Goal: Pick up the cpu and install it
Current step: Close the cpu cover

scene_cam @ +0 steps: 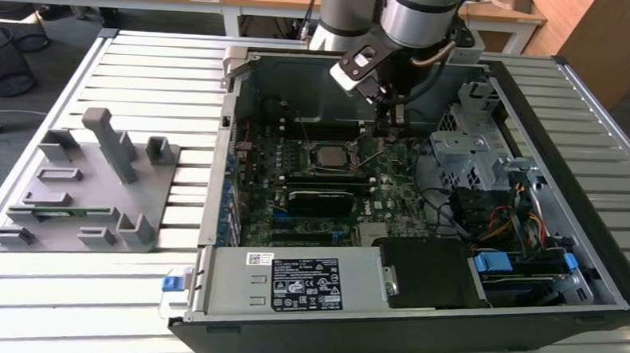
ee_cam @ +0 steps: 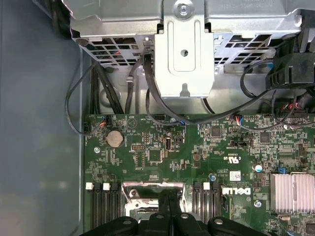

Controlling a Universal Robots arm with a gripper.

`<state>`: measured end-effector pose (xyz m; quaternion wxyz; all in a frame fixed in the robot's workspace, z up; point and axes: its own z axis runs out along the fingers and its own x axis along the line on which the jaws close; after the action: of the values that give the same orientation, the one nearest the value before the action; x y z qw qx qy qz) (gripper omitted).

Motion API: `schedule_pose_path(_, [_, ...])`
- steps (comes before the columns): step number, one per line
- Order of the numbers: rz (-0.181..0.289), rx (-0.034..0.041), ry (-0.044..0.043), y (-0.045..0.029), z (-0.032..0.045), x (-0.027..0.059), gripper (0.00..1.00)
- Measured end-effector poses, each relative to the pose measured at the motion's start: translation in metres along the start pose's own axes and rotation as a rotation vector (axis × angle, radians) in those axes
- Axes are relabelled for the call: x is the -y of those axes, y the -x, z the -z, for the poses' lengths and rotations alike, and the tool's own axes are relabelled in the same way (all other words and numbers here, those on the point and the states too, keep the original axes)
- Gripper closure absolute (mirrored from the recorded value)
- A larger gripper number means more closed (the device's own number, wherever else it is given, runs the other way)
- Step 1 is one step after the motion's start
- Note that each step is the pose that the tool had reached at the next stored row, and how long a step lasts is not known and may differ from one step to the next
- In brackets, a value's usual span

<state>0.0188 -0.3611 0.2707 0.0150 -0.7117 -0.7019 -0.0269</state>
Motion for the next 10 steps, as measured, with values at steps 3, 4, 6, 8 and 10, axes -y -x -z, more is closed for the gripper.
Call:
schedule_pose_path(3, [0.000,-0.0002,0.0001,0.0000,-0.0008,-0.0043,0.89])
schedule_pose_path(4, [0.000,-0.0002,0.0000,-0.0002,-0.0012,-0.0055,0.89])
schedule_pose_path(6, [0.000,-0.0001,0.0000,-0.0007,-0.0017,-0.0068,0.89])
schedule_pose_path(8, [0.000,0.0000,0.0000,-0.0019,-0.0022,-0.0069,0.89])
schedule_pose_path(10, [0.000,0.0000,0.0000,-0.0037,-0.0026,-0.0069,0.89])
